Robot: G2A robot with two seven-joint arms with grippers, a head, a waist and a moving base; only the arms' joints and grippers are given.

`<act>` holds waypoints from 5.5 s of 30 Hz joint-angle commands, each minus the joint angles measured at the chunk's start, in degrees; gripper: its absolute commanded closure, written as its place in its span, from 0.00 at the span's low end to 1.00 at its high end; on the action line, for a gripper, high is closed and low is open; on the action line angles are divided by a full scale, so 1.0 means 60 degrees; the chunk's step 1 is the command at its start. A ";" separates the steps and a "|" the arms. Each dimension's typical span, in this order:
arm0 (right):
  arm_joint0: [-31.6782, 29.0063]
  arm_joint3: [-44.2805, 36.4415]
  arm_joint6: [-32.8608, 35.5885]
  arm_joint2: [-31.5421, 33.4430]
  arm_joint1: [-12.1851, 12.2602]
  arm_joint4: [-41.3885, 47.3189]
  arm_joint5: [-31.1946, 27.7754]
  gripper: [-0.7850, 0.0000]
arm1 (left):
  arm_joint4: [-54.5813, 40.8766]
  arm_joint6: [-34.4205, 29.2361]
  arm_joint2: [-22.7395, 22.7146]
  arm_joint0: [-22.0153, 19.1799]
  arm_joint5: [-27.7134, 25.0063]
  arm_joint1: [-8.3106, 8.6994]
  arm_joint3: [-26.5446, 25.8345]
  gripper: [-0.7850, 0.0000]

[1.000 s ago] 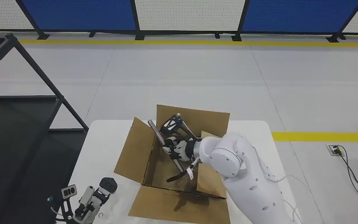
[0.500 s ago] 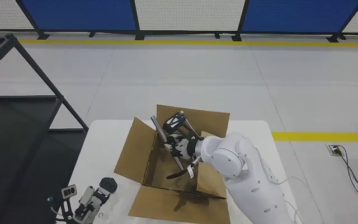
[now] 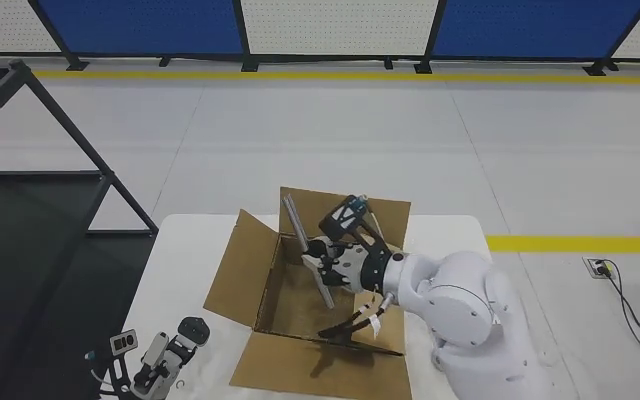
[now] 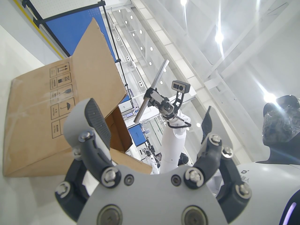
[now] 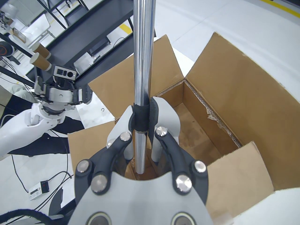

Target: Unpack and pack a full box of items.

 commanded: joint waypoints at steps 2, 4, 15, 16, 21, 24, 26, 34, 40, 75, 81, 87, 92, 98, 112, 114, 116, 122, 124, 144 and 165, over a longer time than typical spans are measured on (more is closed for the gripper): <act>-0.0617 -0.0888 0.0153 0.0689 0.0125 0.0427 0.0091 1.00 | 0.0000 0.0000 0.0000 0.0000 0.0000 0.0000 0.0000 0.00; -0.1034 -0.1392 0.0173 0.1175 0.0207 0.0728 0.0103 1.00 | 0.0000 0.0000 0.0000 0.0000 0.0000 0.0000 0.0000 0.00; -0.3433 -0.3141 -0.0047 0.3406 0.0586 0.1285 0.0278 1.00 | 0.0000 0.0000 0.0000 0.0000 0.0000 0.0000 0.0000 0.00; -0.3677 -0.3241 -0.0116 0.3595 0.0614 0.1336 0.0252 1.00 | 0.0000 0.0000 0.0000 0.0000 0.0000 0.0000 0.0000 0.00; -0.4959 -0.3674 -0.0501 0.4634 0.0738 0.1669 0.0207 1.00 | 0.0000 0.0000 0.0000 0.0000 0.0000 0.0000 0.0000 0.00; -0.5693 -0.3789 -0.0736 0.5270 0.0798 0.1872 0.0270 1.00 | 0.0000 0.0000 0.0000 0.0000 0.0000 0.0000 0.0000 0.00; -0.6002 -0.3810 -0.0664 0.5562 0.0849 0.1464 0.0621 1.00 | 0.0000 0.0000 0.0000 0.0000 0.0000 0.0000 0.0000 0.00; -0.6002 -0.3810 -0.0664 0.5562 0.0849 0.1464 0.0621 1.00 | 0.0000 0.0000 0.0000 0.0000 0.0000 0.0000 0.0000 0.00; -0.6020 -0.3800 -0.0701 0.5549 0.0850 0.1476 0.0613 1.00 | 0.0000 0.0000 0.0000 0.0000 0.0000 0.0000 0.0000 0.00; -0.6280 0.0478 0.1380 0.7428 0.1935 -0.0094 0.0708 1.00 | 0.0000 0.0000 0.0000 0.0000 0.0000 0.0000 0.0000 0.00; -0.5938 0.1207 0.1743 0.7076 0.2111 -0.0715 0.0695 1.00 | 0.0000 0.0000 0.0000 0.0000 0.0000 0.0000 0.0000 0.00; -0.5601 0.1629 0.1649 0.6683 0.2227 -0.1115 0.0957 1.00 | 0.0000 0.0000 0.0000 0.0000 0.0000 0.0000 0.0000 0.00; -0.5311 0.1872 0.1456 0.6250 0.2297 -0.1511 0.1247 1.00 | 0.0000 0.0000 0.0000 0.0000 0.0000 0.0000 0.0000 0.00; -0.4897 0.2415 0.1303 0.5850 0.2385 -0.1871 0.1398 1.00 | 0.0000 0.0000 0.0000 0.0000 0.0000 0.0000 0.0000 0.00; -0.4526 0.2960 0.1153 0.5451 0.2557 -0.1976 0.1781 0.95 | 0.0000 0.0000 0.0000 0.0000 0.0000 0.0000 0.0000 0.00; -0.4521 0.2970 0.1136 0.5413 0.2578 -0.1946 0.1813 0.80 | 0.0000 0.0000 0.0000 0.0000 0.0000 0.0000 0.0000 0.00; -0.4514 0.2982 0.1125 0.5364 0.2599 -0.1941 0.1859 0.68 | 0.0000 0.0000 0.0000 0.0000 0.0000 0.0000 0.0000 0.00; -0.4442 0.2990 0.1118 0.5295 0.2671 -0.1861 0.1946 0.60 | 0.0000 0.0000 0.0000 0.0000 0.0000 0.0000 0.0000 0.00; -0.4453 0.2946 0.1101 0.5298 0.2691 -0.1819 0.1975 0.60 | 0.0000 0.0000 0.0000 0.0000 0.0000 0.0000 0.0000 0.00; -0.5932 -0.0460 -0.0653 0.6643 0.2843 -0.0505 0.2788 0.00 | -0.0003 0.0085 -0.0015 0.0001 0.0072 -0.0001 -0.0025 0.00; -0.8762 -0.2546 -0.4172 0.7765 0.2694 0.3597 -0.0745 0.00 | 0.0396 -0.2375 -0.1230 0.0514 0.1030 0.0392 -0.0476 0.00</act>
